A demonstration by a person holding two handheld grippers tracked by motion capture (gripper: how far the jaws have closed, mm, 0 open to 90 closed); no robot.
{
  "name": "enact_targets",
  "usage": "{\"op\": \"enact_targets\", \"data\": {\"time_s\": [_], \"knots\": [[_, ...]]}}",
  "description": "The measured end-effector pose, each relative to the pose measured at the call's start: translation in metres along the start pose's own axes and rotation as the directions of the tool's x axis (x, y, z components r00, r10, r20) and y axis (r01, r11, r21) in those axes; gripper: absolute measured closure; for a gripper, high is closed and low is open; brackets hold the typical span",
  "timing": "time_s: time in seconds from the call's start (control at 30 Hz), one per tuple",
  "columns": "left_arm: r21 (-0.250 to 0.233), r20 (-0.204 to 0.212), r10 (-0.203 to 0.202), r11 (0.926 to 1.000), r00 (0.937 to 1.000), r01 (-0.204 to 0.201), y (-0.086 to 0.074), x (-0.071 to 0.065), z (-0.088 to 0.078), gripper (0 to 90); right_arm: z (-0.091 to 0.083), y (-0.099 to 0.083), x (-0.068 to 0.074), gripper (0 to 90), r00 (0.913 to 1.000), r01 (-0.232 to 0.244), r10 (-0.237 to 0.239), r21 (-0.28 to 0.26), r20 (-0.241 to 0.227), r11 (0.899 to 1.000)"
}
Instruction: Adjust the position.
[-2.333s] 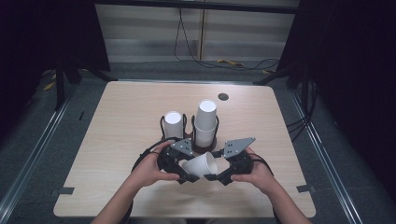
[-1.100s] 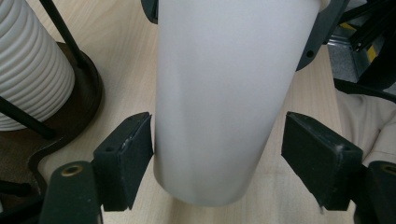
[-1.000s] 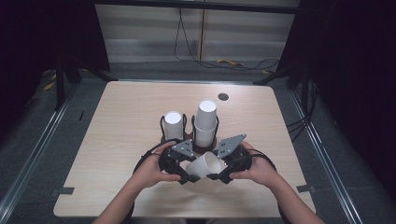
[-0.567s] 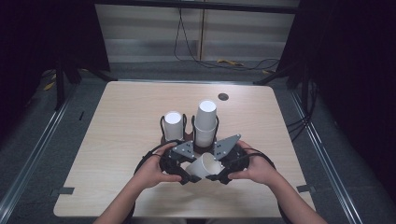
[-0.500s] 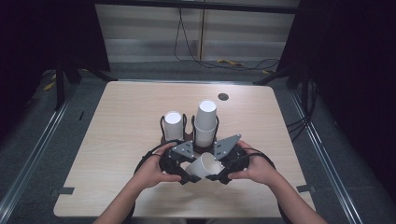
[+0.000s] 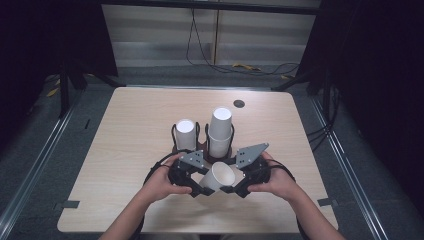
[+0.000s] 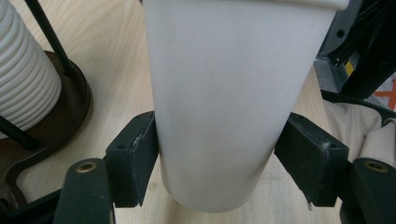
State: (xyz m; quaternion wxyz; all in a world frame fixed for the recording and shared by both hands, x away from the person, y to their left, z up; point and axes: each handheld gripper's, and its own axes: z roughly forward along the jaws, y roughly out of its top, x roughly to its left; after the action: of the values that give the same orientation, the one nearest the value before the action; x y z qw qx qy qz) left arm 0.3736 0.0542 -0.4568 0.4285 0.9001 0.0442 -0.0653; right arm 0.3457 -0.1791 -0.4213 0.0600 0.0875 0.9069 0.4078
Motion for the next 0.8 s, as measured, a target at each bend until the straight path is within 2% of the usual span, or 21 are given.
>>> {"op": "enact_targets", "data": {"time_s": [0.1,0.17,0.2,0.23,0.33,0.37,0.43,0.47,0.63,0.67,0.8], "knots": [[-0.017,-0.007,0.002,0.9999,1.0,-0.003,-0.002,0.0,-0.002,31.1,-0.002,-0.002,0.0,15.1,1.0,-0.005,0.005,-0.014,0.006,1.0],[-0.018,-0.011,-0.011,0.9998,0.9999,0.01,-0.005,0.002,-0.004,31.0,-0.006,-0.006,-0.002,13.5,0.9994,-0.031,0.031,-0.036,0.018,0.999],[-0.02,-0.024,-0.005,0.9998,0.9997,0.004,-0.006,0.002,-0.005,31.1,-0.007,-0.007,-0.003,13.7,0.9987,-0.043,0.044,-0.04,0.027,0.998],[-0.036,-0.029,-0.008,0.9993,0.9995,0.007,-0.007,0.002,-0.006,31.0,-0.008,-0.01,-0.003,13.3,0.9978,-0.058,0.06,-0.044,0.03,0.997],[-0.041,-0.033,-0.015,0.9991,0.9993,0.013,-0.009,0.004,-0.007,31.0,-0.011,-0.017,-0.006,13.4,0.993,-0.102,0.106,-0.067,0.052,0.993],[-0.057,-0.039,-0.021,0.9982,0.999,0.019,-0.01,0.005,-0.008,31.0,-0.011,-0.02,-0.006,13.1,0.9909,-0.117,0.121,-0.069,0.058,0.991],[-0.075,-0.043,-0.009,0.9972,0.999,0.005,-0.012,0.006,-0.009,31.0,-0.011,-0.023,-0.007,13.1,0.9889,-0.129,0.134,-0.071,0.064,0.989],[-0.091,-0.039,-0.012,0.9958,0.9992,0.009,-0.013,0.006,-0.01,31.0,-0.011,-0.027,-0.008,13.1,0.9834,-0.161,0.167,-0.082,0.07,0.983],[-0.113,-0.049,-0.017,0.9935,0.9987,0.011,-0.017,0.009,-0.011,31.0,-0.011,-0.032,-0.008,13.0,0.9799,-0.176,0.184,-0.095,0.079,0.98],[-0.135,-0.044,-0.031,0.9905,0.9986,0.025,-0.02,0.01,-0.011,31.0,-0.009,-0.035,-0.008,13.0,0.9776,-0.185,0.193,-0.098,0.084,0.978],[-0.148,-0.052,-0.023,0.9889,0.9984,0.015,-0.022,0.01,-0.011,30.9,-0.009,-0.039,-0.007,13.1,0.976,-0.19,0.198,-0.094,0.09,0.977]]}}
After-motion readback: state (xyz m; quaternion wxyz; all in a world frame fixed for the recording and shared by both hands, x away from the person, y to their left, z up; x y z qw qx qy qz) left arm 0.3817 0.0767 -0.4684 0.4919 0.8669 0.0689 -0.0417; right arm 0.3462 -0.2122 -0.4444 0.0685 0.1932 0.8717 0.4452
